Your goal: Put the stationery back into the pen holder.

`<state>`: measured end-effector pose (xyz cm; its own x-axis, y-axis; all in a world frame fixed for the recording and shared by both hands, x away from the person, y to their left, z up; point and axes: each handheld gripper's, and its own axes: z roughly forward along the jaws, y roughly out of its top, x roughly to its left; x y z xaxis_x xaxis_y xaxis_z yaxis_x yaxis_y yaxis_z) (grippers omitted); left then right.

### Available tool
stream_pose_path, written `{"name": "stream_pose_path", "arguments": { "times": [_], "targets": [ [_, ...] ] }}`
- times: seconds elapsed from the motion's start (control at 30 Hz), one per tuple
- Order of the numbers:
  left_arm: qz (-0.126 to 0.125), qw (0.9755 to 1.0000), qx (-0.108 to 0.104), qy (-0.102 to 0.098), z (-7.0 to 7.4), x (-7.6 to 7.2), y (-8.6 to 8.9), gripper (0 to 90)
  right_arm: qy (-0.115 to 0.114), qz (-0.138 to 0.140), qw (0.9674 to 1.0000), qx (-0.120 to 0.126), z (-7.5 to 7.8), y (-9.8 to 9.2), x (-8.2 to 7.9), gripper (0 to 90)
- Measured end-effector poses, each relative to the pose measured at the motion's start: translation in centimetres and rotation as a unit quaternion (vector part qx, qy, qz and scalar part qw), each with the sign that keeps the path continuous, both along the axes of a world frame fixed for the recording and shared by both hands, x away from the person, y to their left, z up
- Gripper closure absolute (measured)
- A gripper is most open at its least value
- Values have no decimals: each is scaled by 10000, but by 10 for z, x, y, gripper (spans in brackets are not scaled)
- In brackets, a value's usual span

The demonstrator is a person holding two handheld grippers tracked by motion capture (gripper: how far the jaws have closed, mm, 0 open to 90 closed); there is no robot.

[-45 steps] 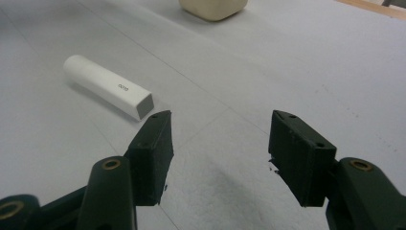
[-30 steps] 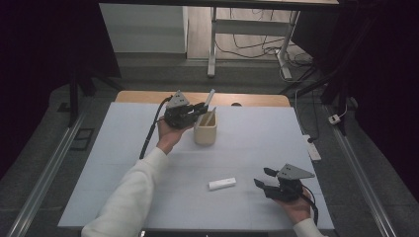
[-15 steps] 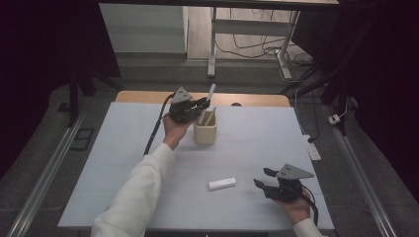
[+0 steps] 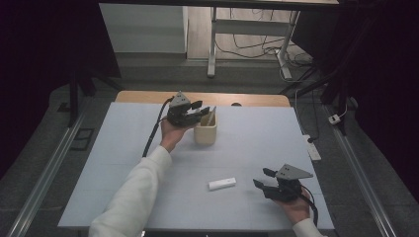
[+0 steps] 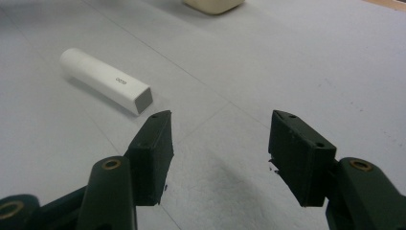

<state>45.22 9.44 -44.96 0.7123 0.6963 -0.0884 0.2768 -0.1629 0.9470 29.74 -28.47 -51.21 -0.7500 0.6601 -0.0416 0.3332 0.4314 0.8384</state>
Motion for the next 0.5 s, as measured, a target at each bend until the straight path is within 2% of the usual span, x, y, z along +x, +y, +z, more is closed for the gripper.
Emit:
{"name": "stream_pose_path", "arguments": {
  "times": [0.27, 0.5],
  "targets": [
    [-127, 9998, 155, -55, 7, -8, 3, 507, 4, -16, 10000, -22, 0, 1, 0, 405],
    [-243, 9995, 174, -32, 10, -15, 8, 507, 12, 7, 10000, -17, -1, 1, 0, 405]
  ]
}}
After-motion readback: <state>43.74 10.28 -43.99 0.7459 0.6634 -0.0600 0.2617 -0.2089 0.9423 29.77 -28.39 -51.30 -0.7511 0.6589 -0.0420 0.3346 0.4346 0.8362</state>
